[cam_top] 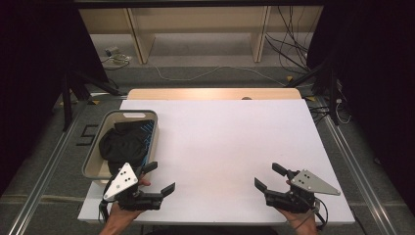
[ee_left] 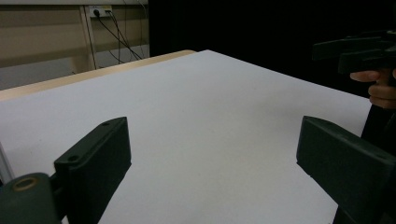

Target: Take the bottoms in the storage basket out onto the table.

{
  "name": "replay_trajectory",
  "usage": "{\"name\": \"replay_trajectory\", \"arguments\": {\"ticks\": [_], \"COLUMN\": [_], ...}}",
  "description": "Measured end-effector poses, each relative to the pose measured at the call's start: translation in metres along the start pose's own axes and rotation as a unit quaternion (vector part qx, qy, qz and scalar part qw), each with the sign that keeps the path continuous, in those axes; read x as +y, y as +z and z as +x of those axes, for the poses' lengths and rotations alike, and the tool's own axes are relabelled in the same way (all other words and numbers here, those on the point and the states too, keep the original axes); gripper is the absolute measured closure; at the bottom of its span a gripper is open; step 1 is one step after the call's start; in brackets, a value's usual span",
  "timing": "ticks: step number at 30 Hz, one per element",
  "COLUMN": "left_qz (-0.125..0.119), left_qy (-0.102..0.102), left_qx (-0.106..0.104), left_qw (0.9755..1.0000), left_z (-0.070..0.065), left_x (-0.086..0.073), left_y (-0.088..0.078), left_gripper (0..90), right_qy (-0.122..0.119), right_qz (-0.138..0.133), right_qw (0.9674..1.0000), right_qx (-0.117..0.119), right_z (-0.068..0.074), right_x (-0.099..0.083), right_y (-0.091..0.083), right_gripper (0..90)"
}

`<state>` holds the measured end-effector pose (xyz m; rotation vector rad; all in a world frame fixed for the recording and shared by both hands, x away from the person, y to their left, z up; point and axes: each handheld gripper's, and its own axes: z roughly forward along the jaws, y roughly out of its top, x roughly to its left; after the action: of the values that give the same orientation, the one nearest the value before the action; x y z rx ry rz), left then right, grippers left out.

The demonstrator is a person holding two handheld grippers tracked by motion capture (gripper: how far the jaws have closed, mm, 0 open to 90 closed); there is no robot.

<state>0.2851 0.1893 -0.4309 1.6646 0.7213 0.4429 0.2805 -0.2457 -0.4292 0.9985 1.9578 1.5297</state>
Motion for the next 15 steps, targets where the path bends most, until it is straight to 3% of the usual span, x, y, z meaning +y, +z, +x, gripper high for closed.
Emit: {"name": "replay_trajectory", "arguments": {"ticks": [15], "left_qz": [0.002], "left_qy": [0.002], "left_qx": [0.000], "left_qw": [1.0000], "left_z": [-0.0005], "left_x": [-0.0004], "left_y": [0.0013], "left_gripper": [9.9], "right_qy": [-0.001], "right_qz": [-0.001], "right_qw": [1.0000], "right_qx": [0.000], "right_z": [0.0009], "right_x": [-0.0005], "right_y": [0.0004], "right_gripper": [22.3]}}
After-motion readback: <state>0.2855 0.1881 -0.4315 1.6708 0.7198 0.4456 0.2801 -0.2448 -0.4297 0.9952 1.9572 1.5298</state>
